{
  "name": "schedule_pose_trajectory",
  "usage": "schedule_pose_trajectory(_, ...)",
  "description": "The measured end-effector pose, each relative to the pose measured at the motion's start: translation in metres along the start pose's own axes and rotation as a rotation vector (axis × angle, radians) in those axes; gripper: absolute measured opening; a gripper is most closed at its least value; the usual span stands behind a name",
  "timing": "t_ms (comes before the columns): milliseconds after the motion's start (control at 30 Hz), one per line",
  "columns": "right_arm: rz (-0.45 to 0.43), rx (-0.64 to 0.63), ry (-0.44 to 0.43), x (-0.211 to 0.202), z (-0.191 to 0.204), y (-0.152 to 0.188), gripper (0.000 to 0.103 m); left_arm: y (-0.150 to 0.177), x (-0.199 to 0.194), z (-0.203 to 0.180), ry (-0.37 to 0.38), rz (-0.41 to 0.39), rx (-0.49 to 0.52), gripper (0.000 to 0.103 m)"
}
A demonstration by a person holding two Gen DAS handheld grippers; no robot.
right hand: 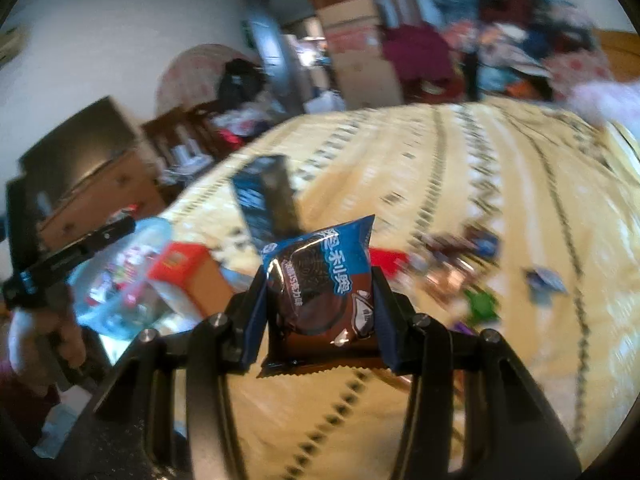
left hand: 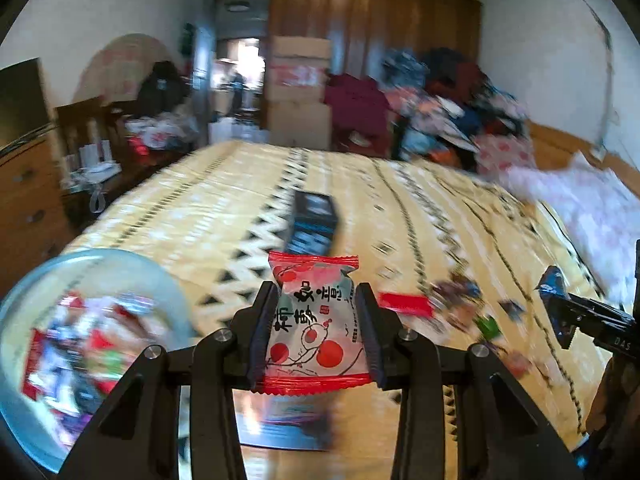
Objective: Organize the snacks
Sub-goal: 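Carry both held packets over the glass bowl with both tools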
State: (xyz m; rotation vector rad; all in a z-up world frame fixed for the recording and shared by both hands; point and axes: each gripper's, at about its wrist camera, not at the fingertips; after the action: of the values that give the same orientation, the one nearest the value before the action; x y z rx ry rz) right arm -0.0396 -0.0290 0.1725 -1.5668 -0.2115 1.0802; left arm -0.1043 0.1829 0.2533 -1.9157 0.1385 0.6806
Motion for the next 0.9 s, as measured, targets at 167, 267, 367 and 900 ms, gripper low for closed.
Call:
schedule_pose_trajectory(167,-0.051,-0.062,-0.11,0.023,0.052,-0.056,0.048,-0.028,-0.025,0.061,-0.08,-0.053,-0.076,0.041)
schedule_pose_trajectory(267,-0.065,-0.11,-0.182,0.041,0.091,-0.087,0.048,-0.038,-0.036,0.094,-0.124,-0.069,-0.11,0.041)
schedule_pose_trajectory(367,-0.063,-0.151,-0.257,0.061,0.133,-0.112,0.048,-0.043,-0.041,0.126,-0.175,-0.075,-0.14,0.041)
schedule_pose_trajectory(900,0.086,-0.249,-0.495,0.158,0.271,-0.15,0.048,-0.056,-0.04,0.247,-0.357,-0.07,-0.291,0.041)
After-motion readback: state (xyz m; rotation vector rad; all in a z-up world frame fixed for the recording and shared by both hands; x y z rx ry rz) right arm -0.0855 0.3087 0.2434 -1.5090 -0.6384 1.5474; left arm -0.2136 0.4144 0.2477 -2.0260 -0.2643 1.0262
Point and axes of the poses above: each gripper's, at about its wrist camera, not at the fingertips, and x roughly the way its jaws point, z to its left, y to its underside, and after that the axes turned 12 degrees about -x, right-handed
